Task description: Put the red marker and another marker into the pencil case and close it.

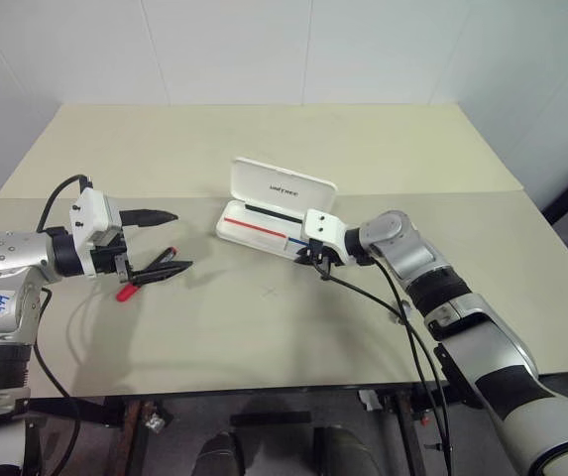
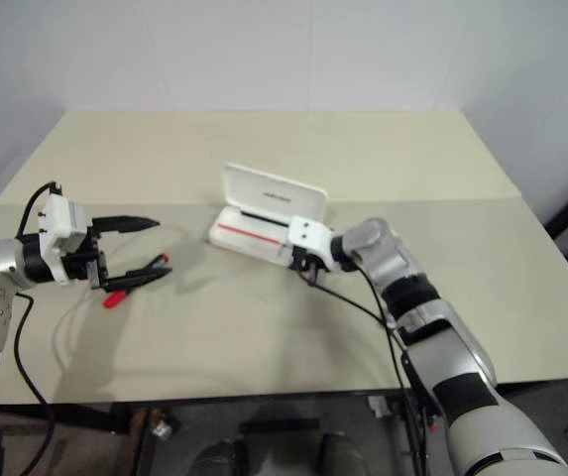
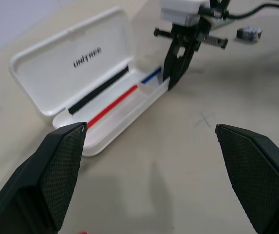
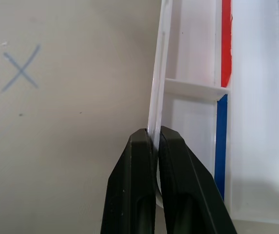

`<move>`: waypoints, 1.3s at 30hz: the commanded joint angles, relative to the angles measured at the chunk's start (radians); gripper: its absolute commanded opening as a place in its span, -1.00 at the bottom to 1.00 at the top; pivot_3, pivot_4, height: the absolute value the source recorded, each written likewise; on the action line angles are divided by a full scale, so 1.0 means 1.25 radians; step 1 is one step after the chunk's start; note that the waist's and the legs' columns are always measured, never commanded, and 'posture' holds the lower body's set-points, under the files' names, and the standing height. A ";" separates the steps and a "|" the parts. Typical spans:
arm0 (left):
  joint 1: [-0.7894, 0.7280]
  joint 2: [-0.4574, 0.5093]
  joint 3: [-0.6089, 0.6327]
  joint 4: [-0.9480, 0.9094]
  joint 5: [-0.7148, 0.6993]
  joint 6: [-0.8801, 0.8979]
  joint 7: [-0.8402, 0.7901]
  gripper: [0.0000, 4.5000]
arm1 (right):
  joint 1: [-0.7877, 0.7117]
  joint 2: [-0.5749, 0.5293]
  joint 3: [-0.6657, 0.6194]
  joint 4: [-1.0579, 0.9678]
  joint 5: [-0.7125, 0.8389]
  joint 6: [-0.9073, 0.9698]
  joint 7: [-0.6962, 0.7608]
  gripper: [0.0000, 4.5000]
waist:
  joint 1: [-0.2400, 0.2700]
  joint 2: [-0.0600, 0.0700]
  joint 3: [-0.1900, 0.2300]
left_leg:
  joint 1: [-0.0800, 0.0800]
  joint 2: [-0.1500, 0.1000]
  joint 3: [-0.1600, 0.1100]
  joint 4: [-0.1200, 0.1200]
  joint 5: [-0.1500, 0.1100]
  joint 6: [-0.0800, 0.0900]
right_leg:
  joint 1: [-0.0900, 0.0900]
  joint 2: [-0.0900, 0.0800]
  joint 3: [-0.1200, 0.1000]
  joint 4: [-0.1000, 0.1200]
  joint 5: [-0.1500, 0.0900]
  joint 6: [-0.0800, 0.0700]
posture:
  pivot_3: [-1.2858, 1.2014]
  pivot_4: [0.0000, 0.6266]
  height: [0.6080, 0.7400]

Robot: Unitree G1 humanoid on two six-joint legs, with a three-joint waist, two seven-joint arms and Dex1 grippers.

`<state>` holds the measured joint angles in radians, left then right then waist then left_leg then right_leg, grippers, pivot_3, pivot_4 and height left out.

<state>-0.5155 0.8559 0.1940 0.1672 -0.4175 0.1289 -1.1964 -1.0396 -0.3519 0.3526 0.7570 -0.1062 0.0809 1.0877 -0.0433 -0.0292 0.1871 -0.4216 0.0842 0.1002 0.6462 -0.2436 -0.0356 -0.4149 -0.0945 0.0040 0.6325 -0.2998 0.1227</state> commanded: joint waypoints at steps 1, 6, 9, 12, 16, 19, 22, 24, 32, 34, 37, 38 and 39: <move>-0.013 -0.004 0.010 -0.004 -0.007 -0.015 -0.002 1.00 | 0.025 -0.042 -0.038 -0.117 0.042 -0.016 0.055 -1.00 | 0.000 0.000 0.000 | 0.000 0.000 0.000 0.000 0.000 0.000 | 0.000 0.000 0.000 0.000 0.000 0.000 | 0.03 -0.52 1.00; -0.011 -0.011 0.008 0.004 -0.005 -0.022 -0.003 1.00 | 0.117 -0.125 -0.044 -0.326 0.093 0.060 0.146 -1.00 | 0.006 0.000 0.000 | -0.002 0.000 0.000 -0.001 -0.001 -0.001 | 0.000 0.000 0.000 -0.001 0.000 0.000 | 0.03 -0.52 1.00; -0.009 -0.016 0.006 0.007 -0.004 -0.026 -0.002 1.00 | 0.172 -0.162 -0.048 -0.438 0.121 0.117 0.168 -1.00 | 0.008 0.000 0.000 | -0.002 0.000 0.001 -0.001 -0.001 -0.002 | 0.000 0.000 0.000 -0.003 0.000 0.000 | 0.03 -0.52 1.00; -0.001 -0.022 0.005 0.008 -0.004 -0.029 -0.002 1.00 | 0.271 -0.237 -0.048 -0.578 0.142 0.130 0.211 -1.00 | 0.012 0.000 0.000 | -0.002 0.000 0.001 -0.001 -0.002 -0.002 | 0.000 0.000 0.000 -0.004 0.000 0.001 | 0.03 -0.52 1.00; 0.002 -0.026 0.004 0.005 -0.007 -0.025 0.000 1.00 | 0.339 -0.285 -0.057 -0.652 0.162 0.126 0.224 -1.00 | 0.014 0.000 0.000 | -0.002 0.000 0.002 0.001 -0.002 -0.001 | 0.000 0.000 0.000 -0.006 -0.001 0.001 | 0.03 -0.52 1.00; 0.004 -0.030 0.002 0.003 -0.009 -0.023 0.002 1.00 | 0.363 -0.300 -0.048 -0.635 0.162 0.066 0.243 -1.00 | 0.009 0.000 0.000 | -0.001 0.000 0.001 0.001 -0.003 0.000 | 0.000 0.000 0.000 -0.005 -0.001 0.001 | 0.03 -0.52 1.00; 0.007 -0.040 0.002 -0.005 -0.009 -0.020 0.011 1.00 | 0.353 -0.293 -0.037 -0.541 0.124 -0.009 0.217 -1.00 | 0.012 0.000 0.000 | 0.001 0.001 0.001 0.000 -0.002 0.000 | 0.000 0.001 0.000 -0.003 0.000 0.000 | 0.03 -0.52 1.00; 0.010 -0.044 0.003 -0.013 -0.010 -0.017 0.014 1.00 | 0.334 -0.282 -0.037 -0.492 0.107 -0.045 0.199 -1.00 | 0.012 0.000 0.000 | 0.000 0.000 0.001 0.001 -0.002 0.000 | 0.001 0.001 0.000 -0.003 0.000 0.001 | 0.03 -0.52 1.00; 0.016 -0.050 0.005 -0.028 -0.012 -0.010 0.025 1.00 | 0.287 -0.246 -0.017 -0.401 0.067 -0.138 0.184 -1.00 | 0.006 0.000 0.000 | 0.001 0.001 0.001 0.001 -0.001 0.000 | 0.001 0.001 0.000 -0.003 0.001 0.000 | 0.03 -0.52 1.00; 0.018 -0.051 0.006 -0.032 -0.013 -0.009 0.027 1.00 | 0.279 -0.237 -0.018 -0.386 0.055 -0.158 0.167 -1.00 | 0.002 0.000 0.000 | 0.001 0.001 0.001 0.001 0.000 0.000 | 0.001 0.001 0.000 -0.003 0.003 0.000 | 0.03 -0.52 1.00; 0.017 -0.051 0.007 -0.034 -0.014 -0.008 0.030 1.00 | 0.275 -0.230 -0.019 -0.372 0.043 -0.191 0.154 -0.72 | -0.006 0.000 0.000 | 0.001 0.001 0.001 0.001 0.003 0.001 | 0.001 0.001 0.000 -0.003 0.005 -0.001 | 0.03 -0.52 1.00; 0.017 -0.050 0.007 -0.034 -0.014 -0.008 0.030 1.00 | 0.275 -0.227 -0.021 -0.369 0.045 -0.199 0.153 -0.61 | -0.007 0.000 0.000 | 0.001 0.001 0.001 0.001 0.003 0.001 | 0.001 0.001 0.000 -0.003 0.006 -0.001 | 0.03 -0.52 1.00; 0.017 -0.050 0.008 -0.036 -0.015 -0.007 0.032 1.00 | 0.274 -0.226 -0.021 -0.369 0.048 -0.216 0.154 -0.47 | -0.008 0.000 0.000 | 0.001 0.001 0.001 0.001 0.004 0.001 | 0.001 0.001 0.000 -0.003 0.006 -0.002 | 0.03 -0.52 1.00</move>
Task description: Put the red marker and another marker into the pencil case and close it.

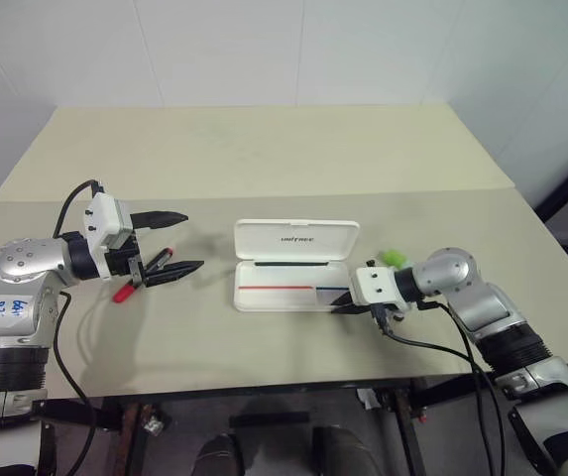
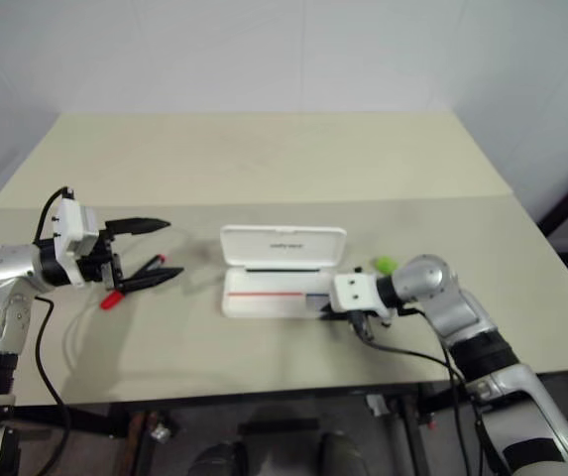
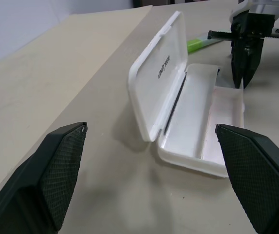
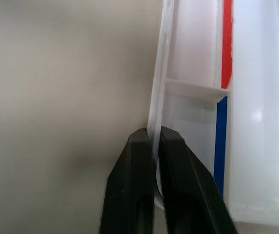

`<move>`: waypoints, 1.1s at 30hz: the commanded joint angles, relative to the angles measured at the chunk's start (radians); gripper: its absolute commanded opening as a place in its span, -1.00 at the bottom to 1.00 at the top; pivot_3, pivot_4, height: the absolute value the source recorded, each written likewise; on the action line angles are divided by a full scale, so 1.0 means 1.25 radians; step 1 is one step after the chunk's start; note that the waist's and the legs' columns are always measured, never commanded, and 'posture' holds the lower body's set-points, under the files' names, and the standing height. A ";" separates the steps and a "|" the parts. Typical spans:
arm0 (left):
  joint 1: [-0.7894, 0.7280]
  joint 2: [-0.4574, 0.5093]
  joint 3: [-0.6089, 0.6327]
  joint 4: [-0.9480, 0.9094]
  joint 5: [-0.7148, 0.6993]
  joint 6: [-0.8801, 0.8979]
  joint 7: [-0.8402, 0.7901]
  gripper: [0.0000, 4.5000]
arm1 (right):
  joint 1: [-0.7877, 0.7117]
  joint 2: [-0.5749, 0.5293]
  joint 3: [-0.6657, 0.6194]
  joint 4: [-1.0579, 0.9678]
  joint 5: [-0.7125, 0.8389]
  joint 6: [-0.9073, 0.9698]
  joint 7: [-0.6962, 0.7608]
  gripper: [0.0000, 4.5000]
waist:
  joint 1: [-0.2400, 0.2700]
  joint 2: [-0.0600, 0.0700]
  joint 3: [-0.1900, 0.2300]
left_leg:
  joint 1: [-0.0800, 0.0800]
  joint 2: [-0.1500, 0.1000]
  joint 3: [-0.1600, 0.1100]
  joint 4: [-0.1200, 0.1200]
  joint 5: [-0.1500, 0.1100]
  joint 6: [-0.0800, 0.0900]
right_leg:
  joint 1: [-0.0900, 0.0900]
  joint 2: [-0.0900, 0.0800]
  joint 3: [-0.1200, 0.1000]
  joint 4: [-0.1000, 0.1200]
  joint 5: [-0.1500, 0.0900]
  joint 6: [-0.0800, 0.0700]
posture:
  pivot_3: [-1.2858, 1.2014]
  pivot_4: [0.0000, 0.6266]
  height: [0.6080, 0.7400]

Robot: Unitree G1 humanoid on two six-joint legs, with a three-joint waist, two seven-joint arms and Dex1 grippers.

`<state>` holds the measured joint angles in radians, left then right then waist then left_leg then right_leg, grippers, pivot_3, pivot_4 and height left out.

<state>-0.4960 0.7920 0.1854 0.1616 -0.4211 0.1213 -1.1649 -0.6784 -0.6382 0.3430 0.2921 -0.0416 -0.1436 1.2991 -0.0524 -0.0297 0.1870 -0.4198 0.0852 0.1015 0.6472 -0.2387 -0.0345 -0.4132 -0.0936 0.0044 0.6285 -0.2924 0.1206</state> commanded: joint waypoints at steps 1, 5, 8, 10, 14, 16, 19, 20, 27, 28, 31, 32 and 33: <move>0.001 0.002 0.015 -0.032 -0.013 -0.001 0.006 1.00 | -0.018 0.003 -0.012 0.004 -0.003 -0.045 -0.014 -0.32 | 0.000 0.000 0.000 | 0.000 0.000 0.000 0.000 0.000 0.000 | 0.000 0.000 0.000 0.000 0.000 0.000 | 0.03 -0.52 1.00; 0.003 0.005 0.016 -0.038 -0.015 0.002 0.008 1.00 | -0.027 0.014 -0.027 -0.011 0.037 -0.069 -0.005 -0.16 | 0.000 0.000 0.000 | 0.000 0.000 0.000 -0.001 0.000 0.000 | 0.000 0.000 0.000 0.000 0.000 0.000 | 0.03 -0.52 1.00; 0.003 0.008 0.018 -0.038 -0.017 0.003 0.007 1.00 | -0.023 0.014 -0.031 -0.042 0.080 -0.065 0.031 -0.16 | 0.002 0.000 0.000 | -0.001 0.000 0.000 -0.002 -0.001 0.000 | -0.001 0.000 0.000 -0.001 -0.001 0.000 | 0.03 -0.52 1.00; 0.002 0.009 0.019 -0.040 -0.017 0.005 0.006 1.00 | -0.012 -0.002 -0.027 -0.071 0.117 -0.056 0.079 -0.16 | 0.004 0.000 0.000 | -0.001 0.000 0.000 -0.002 -0.001 0.000 | -0.001 0.000 0.000 -0.002 -0.001 0.001 | 0.03 -0.52 1.00; 0.004 0.013 0.023 -0.043 -0.019 0.008 0.003 1.00 | 0.005 -0.021 -0.033 -0.111 0.168 -0.028 0.127 -0.16 | 0.011 0.000 0.000 | -0.001 0.000 0.000 -0.001 -0.002 0.000 | 0.000 0.000 0.000 -0.002 -0.002 0.001 | 0.03 -0.52 1.00; 0.010 0.017 0.026 -0.046 -0.020 0.010 0.002 1.00 | 0.003 -0.029 -0.044 -0.130 0.191 -0.015 0.134 -0.16 | 0.015 0.000 0.000 | -0.001 0.000 0.000 -0.001 -0.002 0.000 | 0.000 0.000 0.000 -0.002 -0.002 0.001 | 0.03 -0.52 1.00; 0.028 0.026 0.039 -0.048 -0.016 0.008 0.009 1.00 | -0.007 -0.026 -0.077 -0.149 0.228 0.054 0.101 -0.16 | 0.017 0.000 0.000 | -0.001 0.000 0.000 -0.001 -0.002 0.000 | -0.001 0.000 0.000 -0.001 -0.002 0.001 | 0.03 -0.52 1.00; 0.036 0.030 0.044 -0.047 -0.013 0.006 0.011 1.00 | -0.008 -0.022 -0.088 -0.155 0.238 0.082 0.087 -0.16 | 0.017 0.000 0.000 | -0.001 0.000 0.000 -0.001 -0.002 0.000 | -0.001 0.000 0.000 -0.001 -0.002 0.000 | 0.03 -0.52 1.00; 0.160 0.099 0.131 -0.051 0.000 0.062 0.061 1.00 | 0.004 -0.006 -0.233 -0.277 0.414 0.291 -0.017 0.57 | 0.016 0.000 0.000 | -0.001 0.001 0.000 -0.002 -0.003 0.000 | -0.002 0.000 0.000 -0.001 -0.003 -0.001 | 0.03 -0.52 1.00; 0.184 0.111 0.145 -0.067 0.000 0.081 0.074 1.00 | 0.003 -0.005 -0.253 -0.297 0.440 0.314 -0.030 0.72 | 0.017 0.000 0.000 | -0.001 0.001 0.000 -0.003 -0.003 0.000 | -0.002 0.000 0.000 -0.001 -0.003 -0.002 | 0.03 -0.52 1.00; 0.231 0.138 0.168 -0.095 0.004 0.124 0.100 1.00 | -0.002 -0.003 -0.281 -0.348 0.493 0.378 -0.058 0.98 | 0.019 0.000 0.000 | -0.001 0.001 0.000 -0.004 -0.003 -0.001 | -0.002 0.000 -0.001 -0.002 -0.003 -0.003 | 0.03 -0.52 1.00; 0.242 0.148 0.168 -0.097 0.016 0.134 0.109 1.00 | -0.007 0.001 -0.284 -0.361 0.499 0.387 -0.071 0.98 | 0.021 0.000 0.000 | -0.001 0.001 0.000 -0.004 -0.003 -0.001 | -0.002 0.000 -0.001 -0.002 -0.004 -0.003 | 0.03 -0.52 1.00; 0.249 0.160 0.162 -0.102 0.027 0.156 0.122 1.00 | -0.015 0.005 -0.290 -0.370 0.510 0.400 -0.085 0.98 | 0.020 0.000 0.000 | -0.001 0.001 0.000 -0.004 -0.003 0.000 | -0.002 -0.001 -0.001 -0.002 -0.004 -0.003 | 0.03 -0.52 1.00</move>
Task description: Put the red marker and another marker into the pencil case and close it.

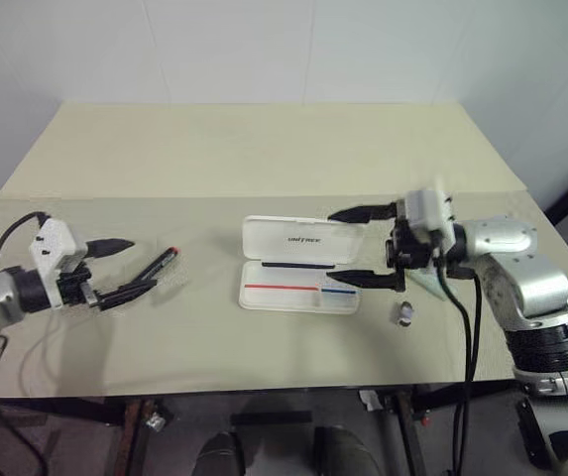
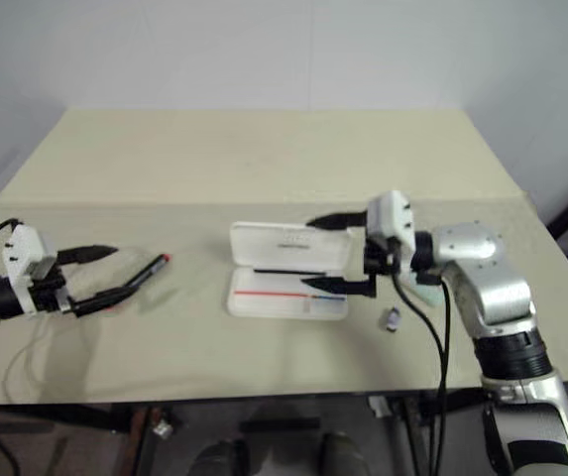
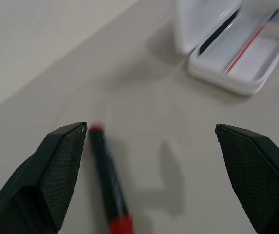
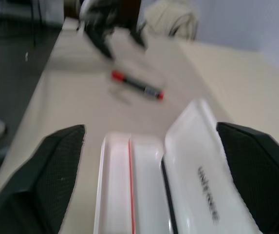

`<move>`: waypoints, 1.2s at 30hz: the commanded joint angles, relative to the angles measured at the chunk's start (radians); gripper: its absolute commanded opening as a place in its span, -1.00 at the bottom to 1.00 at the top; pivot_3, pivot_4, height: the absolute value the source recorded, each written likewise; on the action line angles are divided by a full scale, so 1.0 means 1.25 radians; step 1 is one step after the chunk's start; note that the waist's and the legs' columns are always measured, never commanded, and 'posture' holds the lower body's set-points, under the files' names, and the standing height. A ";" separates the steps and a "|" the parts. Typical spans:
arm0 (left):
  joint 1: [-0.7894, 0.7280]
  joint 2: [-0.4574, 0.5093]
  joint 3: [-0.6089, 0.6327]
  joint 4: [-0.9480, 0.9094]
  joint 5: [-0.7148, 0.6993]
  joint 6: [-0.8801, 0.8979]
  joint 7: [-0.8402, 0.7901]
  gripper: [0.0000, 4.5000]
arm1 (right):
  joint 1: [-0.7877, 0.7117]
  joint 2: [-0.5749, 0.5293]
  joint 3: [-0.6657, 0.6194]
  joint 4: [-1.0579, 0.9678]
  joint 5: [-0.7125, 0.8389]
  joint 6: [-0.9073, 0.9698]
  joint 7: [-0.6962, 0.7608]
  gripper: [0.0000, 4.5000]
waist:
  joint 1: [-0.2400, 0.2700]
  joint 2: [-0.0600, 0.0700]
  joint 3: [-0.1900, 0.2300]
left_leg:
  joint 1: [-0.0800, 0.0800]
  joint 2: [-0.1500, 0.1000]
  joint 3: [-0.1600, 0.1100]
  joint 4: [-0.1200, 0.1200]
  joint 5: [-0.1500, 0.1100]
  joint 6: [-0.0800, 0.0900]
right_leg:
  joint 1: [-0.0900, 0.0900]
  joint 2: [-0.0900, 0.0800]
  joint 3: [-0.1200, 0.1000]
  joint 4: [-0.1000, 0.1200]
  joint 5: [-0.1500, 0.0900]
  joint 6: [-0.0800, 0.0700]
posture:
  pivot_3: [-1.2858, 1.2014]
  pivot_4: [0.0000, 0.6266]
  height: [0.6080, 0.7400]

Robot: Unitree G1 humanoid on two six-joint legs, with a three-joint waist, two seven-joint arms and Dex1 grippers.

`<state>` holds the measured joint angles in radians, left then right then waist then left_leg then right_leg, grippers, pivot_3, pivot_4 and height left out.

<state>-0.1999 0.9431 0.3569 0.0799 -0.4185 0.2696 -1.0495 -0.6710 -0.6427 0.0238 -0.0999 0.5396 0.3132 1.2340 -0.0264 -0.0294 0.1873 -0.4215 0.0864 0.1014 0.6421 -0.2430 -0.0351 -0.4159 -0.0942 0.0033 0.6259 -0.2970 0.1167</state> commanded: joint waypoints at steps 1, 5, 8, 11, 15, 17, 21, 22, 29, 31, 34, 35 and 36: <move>0.013 0.049 0.015 -0.036 0.039 0.049 0.044 1.00 | -0.028 0.013 -0.036 -0.063 0.050 0.045 -0.046 0.98 | -0.001 0.000 0.000 | 0.000 0.000 0.000 0.000 0.000 0.000 | 0.000 0.000 0.000 0.000 0.000 0.000 | 0.03 -0.52 1.00; -0.017 0.065 -0.023 -0.032 0.073 0.105 0.086 1.00 | -0.046 0.025 -0.034 -0.073 0.054 0.058 -0.079 0.98 | -0.001 0.000 0.000 | 0.000 0.000 0.000 0.000 0.000 0.000 | 0.000 -0.001 0.000 0.000 0.000 -0.001 | 0.03 -0.52 1.00; -0.078 0.067 -0.080 -0.007 0.112 0.165 0.119 1.00 | -0.056 0.035 -0.030 -0.071 0.040 0.046 -0.104 0.98 | 0.000 0.000 0.000 | 0.000 0.000 0.000 0.000 0.000 0.000 | 0.000 0.000 0.000 0.000 0.000 -0.001 | 0.03 -0.52 1.00; -0.142 0.052 -0.130 0.027 0.134 0.215 0.142 1.00 | -0.046 0.037 -0.029 -0.086 0.036 0.042 -0.112 0.98 | -0.001 0.000 0.000 | 0.000 0.000 0.000 0.000 0.000 0.000 | -0.001 0.000 0.000 0.000 0.000 -0.001 | 0.03 -0.52 1.00; -0.204 0.035 -0.208 0.073 0.174 0.270 0.157 1.00 | -0.033 0.036 -0.033 -0.114 0.042 0.049 -0.133 0.98 | -0.002 0.000 0.000 | -0.001 0.000 0.001 -0.002 0.000 0.000 | -0.001 0.001 0.000 0.000 0.000 -0.001 | 0.03 -0.52 1.00; -0.227 0.026 -0.240 0.091 0.190 0.303 0.165 1.00 | -0.022 0.032 -0.036 -0.133 0.044 0.055 -0.143 0.98 | -0.001 0.000 0.000 | -0.001 0.000 0.002 -0.002 0.000 0.000 | -0.002 0.001 0.001 0.000 0.000 -0.001 | 0.03 -0.52 1.00; -0.258 0.023 -0.293 0.096 0.203 0.363 0.148 1.00 | -0.005 0.026 -0.044 -0.161 0.045 0.061 -0.161 0.98 | 0.000 0.000 0.000 | -0.001 0.000 0.002 -0.003 0.000 0.000 | -0.003 0.001 0.001 0.001 -0.001 0.000 | 0.03 -0.52 1.00; -0.267 0.022 -0.302 0.099 0.207 0.373 0.147 1.00 | -0.001 0.026 -0.046 -0.166 0.045 0.061 -0.165 0.98 | 0.000 0.000 0.000 | -0.001 0.000 0.002 -0.003 0.000 0.000 | -0.003 0.001 0.001 0.001 -0.001 0.000 | 0.03 -0.52 1.00; -0.295 0.005 -0.324 0.136 0.221 0.393 0.144 1.00 | 0.025 0.024 -0.057 -0.201 0.047 0.067 -0.197 0.98 | 0.000 0.000 0.000 | -0.001 0.000 0.002 -0.002 0.000 -0.001 | -0.003 0.001 0.001 0.001 -0.001 0.000 | 0.03 -0.52 1.00; -0.297 0.005 -0.331 0.145 0.231 0.380 0.144 0.72 | 0.032 0.021 -0.063 -0.210 0.047 0.069 -0.206 1.00 | 0.000 0.000 0.000 | -0.001 0.000 0.002 -0.002 0.000 -0.001 | -0.003 0.001 0.001 0.002 -0.001 0.000 | 0.03 -0.52 1.00; -0.307 0.001 -0.335 0.153 0.234 0.375 0.143 0.32 | 0.030 0.018 -0.064 -0.207 0.046 0.068 -0.212 1.00 | 0.001 0.000 0.000 | 0.000 0.000 0.002 -0.002 0.001 -0.001 | -0.003 0.001 0.001 0.003 0.000 0.001 | 0.03 -0.52 1.00; -0.310 0.001 -0.336 0.154 0.236 0.372 0.143 0.18 | 0.030 0.017 -0.063 -0.206 0.045 0.066 -0.213 1.00 | 0.000 0.000 0.000 | 0.000 0.000 0.002 -0.001 0.001 0.000 | -0.003 0.001 0.001 0.003 0.000 0.001 | 0.03 -0.52 1.00; -0.312 0.001 -0.337 0.155 0.238 0.369 0.144 0.04 | 0.030 0.016 -0.063 -0.205 0.045 0.065 -0.214 1.00 | 0.000 0.000 0.000 | 0.000 0.000 0.002 -0.001 0.001 0.000 | -0.003 0.001 0.001 0.003 0.000 0.001 | 0.03 -0.52 1.00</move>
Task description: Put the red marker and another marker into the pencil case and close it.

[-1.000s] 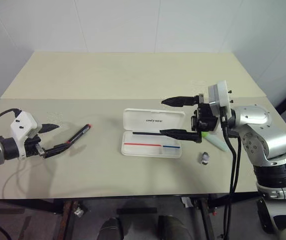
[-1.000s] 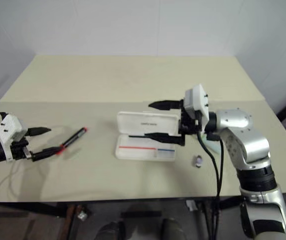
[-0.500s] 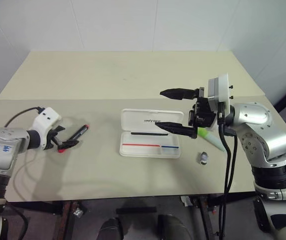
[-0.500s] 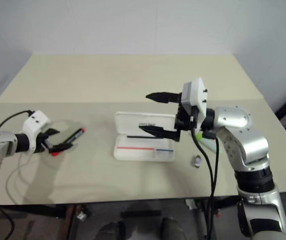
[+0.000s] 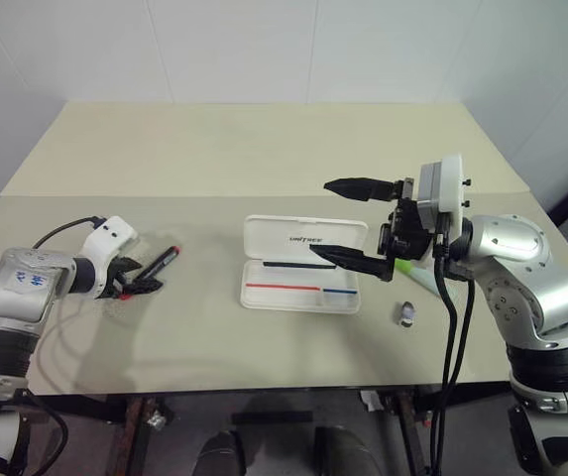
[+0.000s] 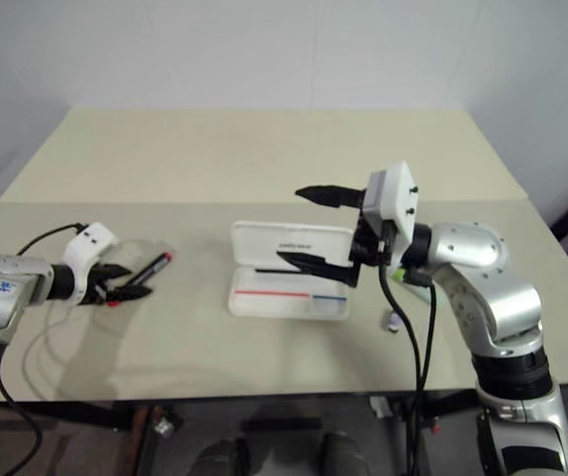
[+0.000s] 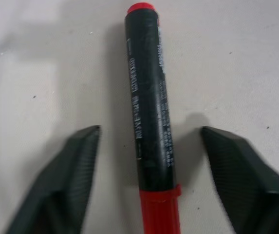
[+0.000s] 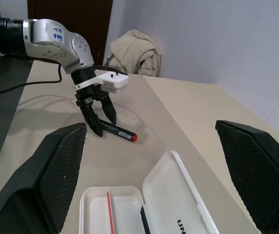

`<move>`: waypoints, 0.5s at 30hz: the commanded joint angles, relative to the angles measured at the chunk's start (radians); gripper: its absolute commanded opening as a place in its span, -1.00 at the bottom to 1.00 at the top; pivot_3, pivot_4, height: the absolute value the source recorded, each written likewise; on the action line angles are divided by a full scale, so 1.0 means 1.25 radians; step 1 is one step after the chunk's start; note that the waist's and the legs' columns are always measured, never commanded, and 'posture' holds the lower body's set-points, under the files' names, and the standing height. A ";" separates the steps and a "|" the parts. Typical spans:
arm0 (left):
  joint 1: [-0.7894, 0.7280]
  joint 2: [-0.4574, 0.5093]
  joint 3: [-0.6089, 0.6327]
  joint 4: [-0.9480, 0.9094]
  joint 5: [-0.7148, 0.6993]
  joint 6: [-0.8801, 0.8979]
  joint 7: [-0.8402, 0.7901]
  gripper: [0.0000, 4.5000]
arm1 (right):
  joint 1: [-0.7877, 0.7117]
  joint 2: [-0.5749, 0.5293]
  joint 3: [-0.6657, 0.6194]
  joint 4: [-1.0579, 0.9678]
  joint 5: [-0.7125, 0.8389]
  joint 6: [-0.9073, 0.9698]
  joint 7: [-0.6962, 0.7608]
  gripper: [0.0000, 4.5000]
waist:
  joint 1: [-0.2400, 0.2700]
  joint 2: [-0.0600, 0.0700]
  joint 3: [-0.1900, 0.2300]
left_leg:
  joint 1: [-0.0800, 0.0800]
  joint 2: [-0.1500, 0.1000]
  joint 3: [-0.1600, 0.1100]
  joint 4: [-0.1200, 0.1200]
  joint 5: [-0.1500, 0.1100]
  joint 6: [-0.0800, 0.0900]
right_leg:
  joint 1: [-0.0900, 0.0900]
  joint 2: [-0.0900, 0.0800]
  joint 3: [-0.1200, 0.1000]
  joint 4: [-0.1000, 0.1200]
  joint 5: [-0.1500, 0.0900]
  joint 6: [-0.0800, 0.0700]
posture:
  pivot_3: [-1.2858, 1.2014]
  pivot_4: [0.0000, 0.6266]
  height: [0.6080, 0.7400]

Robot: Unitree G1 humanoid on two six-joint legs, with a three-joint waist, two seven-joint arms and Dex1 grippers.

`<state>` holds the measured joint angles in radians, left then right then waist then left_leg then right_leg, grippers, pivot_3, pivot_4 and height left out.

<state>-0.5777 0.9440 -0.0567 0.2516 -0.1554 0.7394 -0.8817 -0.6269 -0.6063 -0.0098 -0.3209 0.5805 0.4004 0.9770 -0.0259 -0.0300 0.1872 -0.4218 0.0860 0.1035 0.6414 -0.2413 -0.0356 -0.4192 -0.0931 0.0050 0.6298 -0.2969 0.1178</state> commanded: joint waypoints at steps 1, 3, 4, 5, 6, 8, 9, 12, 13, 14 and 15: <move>-0.011 0.000 -0.007 0.017 0.028 -0.007 0.010 -0.09 | -0.006 -0.013 -0.036 -0.028 0.012 -0.006 -0.008 1.00 | 0.000 0.000 0.000 | 0.000 0.000 0.000 0.001 0.000 0.000 | 0.000 0.000 0.000 0.000 0.000 0.000 | 0.03 -0.52 1.00; -0.012 0.001 -0.009 0.014 0.032 -0.013 0.011 -0.37 | -0.007 -0.014 -0.035 -0.025 0.011 -0.008 -0.008 1.00 | 0.000 0.000 0.000 | 0.000 0.000 0.000 0.002 0.000 0.000 | 0.000 0.000 0.000 0.001 0.000 0.000 | 0.03 -0.52 1.00; -0.011 0.003 -0.011 0.012 0.034 -0.015 0.010 -0.50 | -0.008 -0.015 -0.034 -0.023 0.010 -0.009 -0.007 1.00 | -0.001 0.000 0.000 | 0.000 0.000 0.000 0.002 0.000 0.000 | 0.000 0.000 0.000 0.001 0.000 0.000 | 0.03 -0.52 1.00; -0.011 0.003 -0.009 0.009 0.033 -0.013 0.008 -0.67 | -0.010 -0.015 -0.033 -0.020 0.009 -0.010 -0.006 1.00 | -0.001 0.000 0.000 | 0.000 0.000 0.000 0.002 0.000 0.000 | 0.000 0.000 0.000 0.001 0.000 0.000 | 0.03 -0.52 1.00; -0.009 0.003 -0.009 0.003 0.032 -0.012 0.005 -0.75 | -0.012 -0.015 -0.032 -0.017 0.008 -0.012 -0.005 1.00 | -0.001 0.000 0.000 | 0.000 0.000 0.000 0.002 0.000 0.000 | 0.000 0.000 0.000 0.001 0.000 0.000 | 0.03 -0.52 1.00; -0.007 0.004 -0.007 -0.004 0.031 -0.013 0.002 -0.75 | -0.015 -0.015 -0.031 -0.011 0.005 -0.015 -0.003 1.00 | -0.001 0.000 0.000 | 0.000 0.000 -0.001 0.002 0.000 0.000 | 0.000 0.000 0.000 0.001 0.000 0.000 | 0.03 -0.52 1.00; -0.007 0.004 -0.008 -0.007 0.034 -0.018 0.001 -0.75 | -0.016 -0.015 -0.031 -0.009 0.005 -0.017 -0.002 1.00 | -0.001 0.000 0.000 | 0.000 0.000 -0.001 0.002 0.000 0.000 | 0.000 0.000 0.000 0.001 0.000 0.000 | 0.03 -0.52 1.00; -0.005 0.008 0.000 -0.045 0.030 -0.060 -0.012 -0.75 | -0.021 -0.014 -0.027 0.008 -0.003 -0.026 0.003 1.00 | -0.001 0.000 0.000 | 0.000 0.000 0.000 0.002 0.000 0.000 | 0.000 0.000 0.000 0.001 0.000 0.000 | 0.03 -0.52 1.00; -0.005 0.013 0.004 -0.069 0.023 -0.075 -0.029 -0.75 | -0.023 -0.014 -0.026 0.017 -0.008 -0.032 0.005 1.00 | -0.001 0.000 0.000 | 0.000 0.000 0.000 0.002 0.000 0.000 | 0.000 0.000 0.000 0.001 0.000 0.000 | 0.03 -0.52 1.00; -0.006 0.017 0.005 -0.084 0.019 -0.083 -0.041 -0.75 | -0.025 -0.014 -0.025 0.024 -0.011 -0.037 0.007 1.00 | -0.001 0.000 0.000 | -0.001 0.000 0.000 0.002 0.000 0.000 | 0.000 0.000 0.000 0.001 0.000 0.000 | 0.03 -0.52 1.00; -0.004 0.018 0.009 -0.098 0.014 -0.124 -0.060 -0.75 | -0.027 -0.014 -0.025 0.032 -0.016 -0.044 0.010 1.00 | -0.001 0.000 0.000 | -0.001 0.000 0.000 0.002 0.000 0.000 | 0.000 0.000 0.000 0.000 0.000 0.000 | 0.03 -0.52 1.00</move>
<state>-0.5772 0.9436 -0.0657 0.1880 -0.1280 0.6439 -0.9267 -0.6434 -0.6115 -0.0095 -0.2768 0.5663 0.3745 0.9809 -0.0267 -0.0301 0.1873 -0.4230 0.0860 0.1031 0.6440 -0.2417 -0.0347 -0.4189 -0.0933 0.0053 0.6296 -0.2965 0.1177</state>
